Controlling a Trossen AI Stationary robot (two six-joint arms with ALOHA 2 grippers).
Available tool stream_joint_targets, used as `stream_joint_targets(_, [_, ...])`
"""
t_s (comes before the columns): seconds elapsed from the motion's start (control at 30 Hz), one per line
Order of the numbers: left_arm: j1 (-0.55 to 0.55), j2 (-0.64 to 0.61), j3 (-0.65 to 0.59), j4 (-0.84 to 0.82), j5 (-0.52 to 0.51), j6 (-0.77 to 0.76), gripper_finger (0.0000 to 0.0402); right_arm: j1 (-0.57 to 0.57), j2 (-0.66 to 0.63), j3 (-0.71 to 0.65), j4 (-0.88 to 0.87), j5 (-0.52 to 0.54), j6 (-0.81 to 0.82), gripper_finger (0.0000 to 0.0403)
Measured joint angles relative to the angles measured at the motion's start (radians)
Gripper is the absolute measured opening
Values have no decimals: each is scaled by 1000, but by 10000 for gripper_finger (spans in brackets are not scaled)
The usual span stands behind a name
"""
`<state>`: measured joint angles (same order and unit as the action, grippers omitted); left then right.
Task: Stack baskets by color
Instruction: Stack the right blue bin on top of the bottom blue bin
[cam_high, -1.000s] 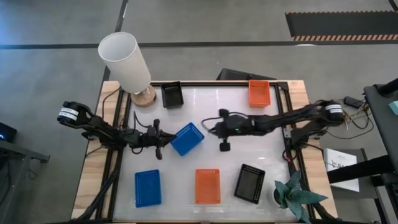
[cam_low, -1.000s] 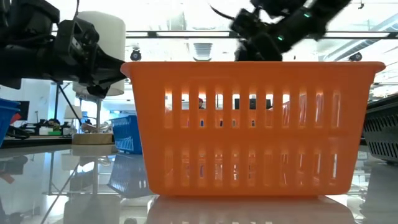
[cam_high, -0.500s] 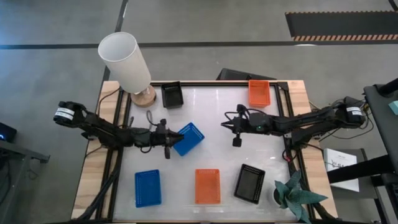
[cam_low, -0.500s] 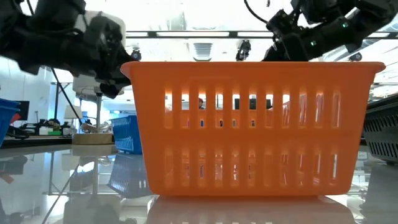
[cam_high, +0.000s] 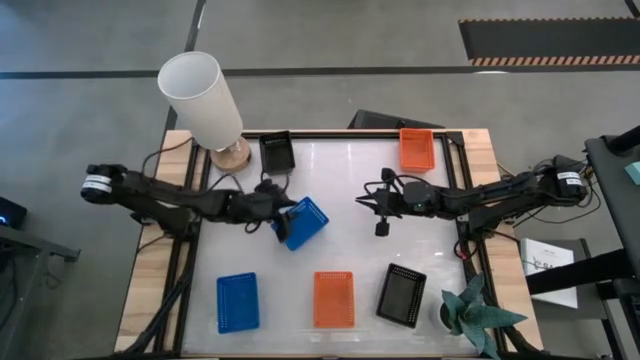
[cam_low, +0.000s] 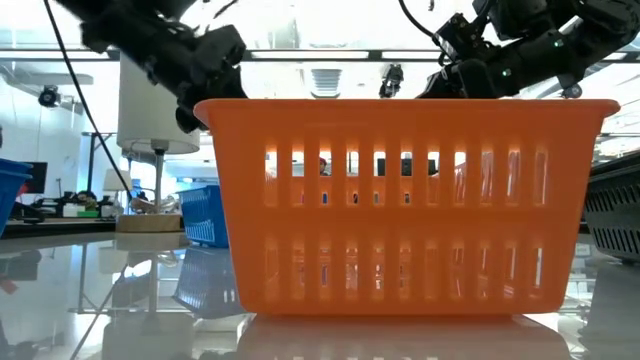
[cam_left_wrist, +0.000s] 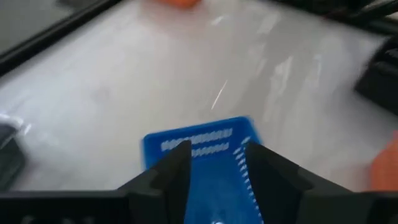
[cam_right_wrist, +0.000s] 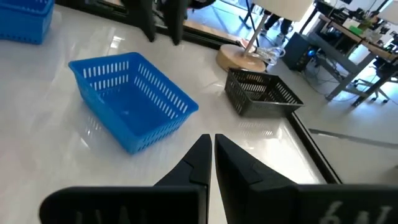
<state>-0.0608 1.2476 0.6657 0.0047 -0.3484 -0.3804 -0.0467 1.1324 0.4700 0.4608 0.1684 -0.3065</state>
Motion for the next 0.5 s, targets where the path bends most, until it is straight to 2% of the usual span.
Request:
stream_joint_targets(0.17, [69, 13, 102, -199, 107, -79, 155, 0, 0, 0, -13, -1, -6, 13])
stream_joint_targets(0.3, [125, 48, 133, -267, 208, -138, 176, 0, 0, 0, -24, -3, -16, 13])
stream_joint_targets(0.5, [166, 89, 160, -333, 223, -107, 205, 0, 0, 0, -46, -3, -27, 13])
